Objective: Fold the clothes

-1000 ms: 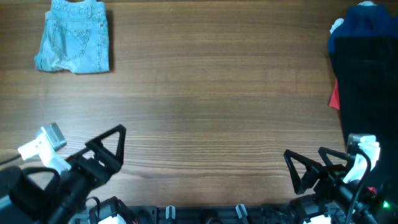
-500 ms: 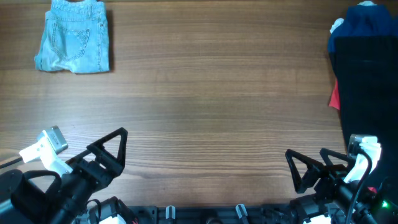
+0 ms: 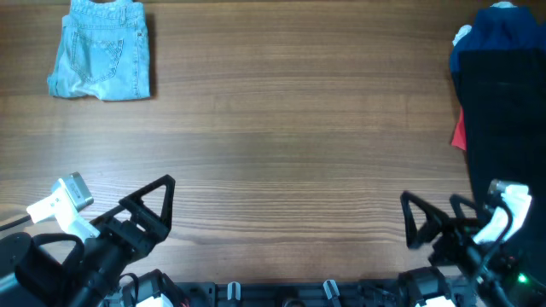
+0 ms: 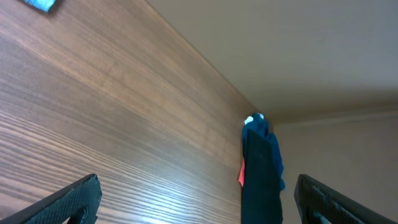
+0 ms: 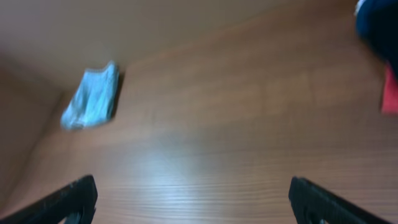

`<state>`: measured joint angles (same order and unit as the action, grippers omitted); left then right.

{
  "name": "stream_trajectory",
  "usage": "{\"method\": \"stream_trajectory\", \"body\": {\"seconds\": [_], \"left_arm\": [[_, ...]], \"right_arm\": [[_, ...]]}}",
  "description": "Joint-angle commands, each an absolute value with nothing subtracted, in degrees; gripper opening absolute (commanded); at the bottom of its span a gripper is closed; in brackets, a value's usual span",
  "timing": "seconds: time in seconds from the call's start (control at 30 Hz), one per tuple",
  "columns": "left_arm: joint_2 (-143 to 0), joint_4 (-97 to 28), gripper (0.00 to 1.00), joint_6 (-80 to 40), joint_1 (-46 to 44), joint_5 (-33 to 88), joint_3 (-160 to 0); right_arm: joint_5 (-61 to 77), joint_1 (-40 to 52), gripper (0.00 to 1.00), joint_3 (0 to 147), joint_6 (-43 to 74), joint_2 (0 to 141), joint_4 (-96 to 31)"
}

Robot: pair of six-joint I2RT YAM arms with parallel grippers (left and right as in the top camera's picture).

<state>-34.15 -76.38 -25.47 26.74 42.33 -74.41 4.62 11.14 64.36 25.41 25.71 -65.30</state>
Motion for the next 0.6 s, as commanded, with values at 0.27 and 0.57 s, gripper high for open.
{"method": "stream_trajectory", "body": {"seconds": [0.27, 0.57], "left_arm": [[-34.0, -76.2, 1.00, -23.8, 26.9, 42.6, -74.3], [-34.0, -76.2, 1.00, -23.8, 26.9, 42.6, -74.3]], "right_arm": [[9.1, 7.6, 0.99, 14.3, 16.7, 5.1, -14.0], [8.8, 1.6, 1.00, 3.4, 15.6, 0.2, -4.5]]}}
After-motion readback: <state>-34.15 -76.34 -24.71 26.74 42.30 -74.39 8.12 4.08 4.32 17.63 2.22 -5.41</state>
